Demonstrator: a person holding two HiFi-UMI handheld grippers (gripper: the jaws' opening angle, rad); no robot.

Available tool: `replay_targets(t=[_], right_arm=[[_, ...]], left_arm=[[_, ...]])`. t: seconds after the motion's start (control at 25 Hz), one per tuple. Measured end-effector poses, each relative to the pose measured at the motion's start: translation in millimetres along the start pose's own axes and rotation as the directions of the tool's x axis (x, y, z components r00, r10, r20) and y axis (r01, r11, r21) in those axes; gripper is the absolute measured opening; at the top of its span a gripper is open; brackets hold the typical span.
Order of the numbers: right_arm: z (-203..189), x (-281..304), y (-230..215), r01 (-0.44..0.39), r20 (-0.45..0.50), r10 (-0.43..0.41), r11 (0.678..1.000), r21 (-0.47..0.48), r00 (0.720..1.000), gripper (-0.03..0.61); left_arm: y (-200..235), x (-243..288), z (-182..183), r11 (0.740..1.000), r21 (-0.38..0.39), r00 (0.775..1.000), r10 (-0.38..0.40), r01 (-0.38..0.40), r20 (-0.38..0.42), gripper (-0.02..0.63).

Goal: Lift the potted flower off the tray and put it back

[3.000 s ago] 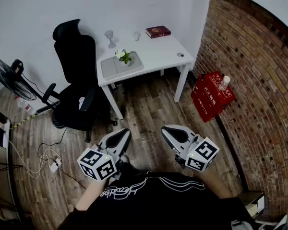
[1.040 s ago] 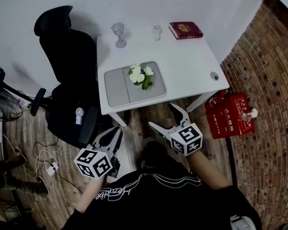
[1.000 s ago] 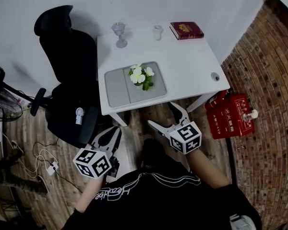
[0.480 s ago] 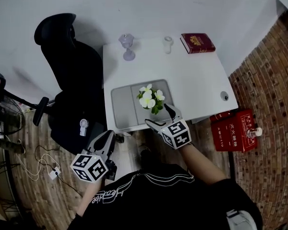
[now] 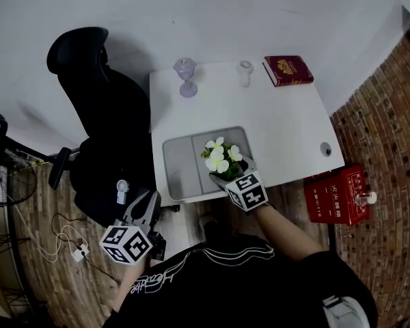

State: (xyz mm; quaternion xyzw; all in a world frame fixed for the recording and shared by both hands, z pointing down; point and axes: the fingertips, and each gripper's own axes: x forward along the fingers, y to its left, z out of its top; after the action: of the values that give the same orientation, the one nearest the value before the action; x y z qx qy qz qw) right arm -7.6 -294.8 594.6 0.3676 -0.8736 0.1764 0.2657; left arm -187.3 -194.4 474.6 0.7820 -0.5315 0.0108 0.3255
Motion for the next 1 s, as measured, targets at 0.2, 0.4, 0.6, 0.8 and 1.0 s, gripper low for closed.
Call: replay_targets(t=[0.2,0.4,0.6,0.8,1.0], right_arm=[[-0.6,10.0,-2.7,0.004,-0.017,-0.004,1.000,0.003,1.000,0.395],[2.3,13.4,-1.4,0.003,-0.007,-0.003,1.000,-0.001,1.000,0.371],[3.5,13.7,-2.6,0.013,-0.003,-0.013,1.000,-0.015,1.000,0.365],[4.9,10.2,-1.9,0.019,0.013,-0.018,0.999,-0.026,1.000,0.362],[13.4,0.1,2.3,0.012,0.053,-0.011,1.000,-0.016,0.999,0.360]], left_arm=[[6.4,4.0,7.4,1.000,-0.004,1.000,0.004,-0.004,0.018,0.046],[12.5,5.7,8.4,1.000,-0.012,1.000,0.015,-0.015,0.018,0.046],[17.1,5.5,5.7,0.999,-0.020,1.000,0.026,-0.025,0.015,0.046],[19.1,2.3,2.2,0.999,-0.025,0.999,0.031,-0.030,0.011,0.046],[17.5,-0.6,1.7,0.999,-0.027,1.000,0.026,-0.026,0.012,0.046]])
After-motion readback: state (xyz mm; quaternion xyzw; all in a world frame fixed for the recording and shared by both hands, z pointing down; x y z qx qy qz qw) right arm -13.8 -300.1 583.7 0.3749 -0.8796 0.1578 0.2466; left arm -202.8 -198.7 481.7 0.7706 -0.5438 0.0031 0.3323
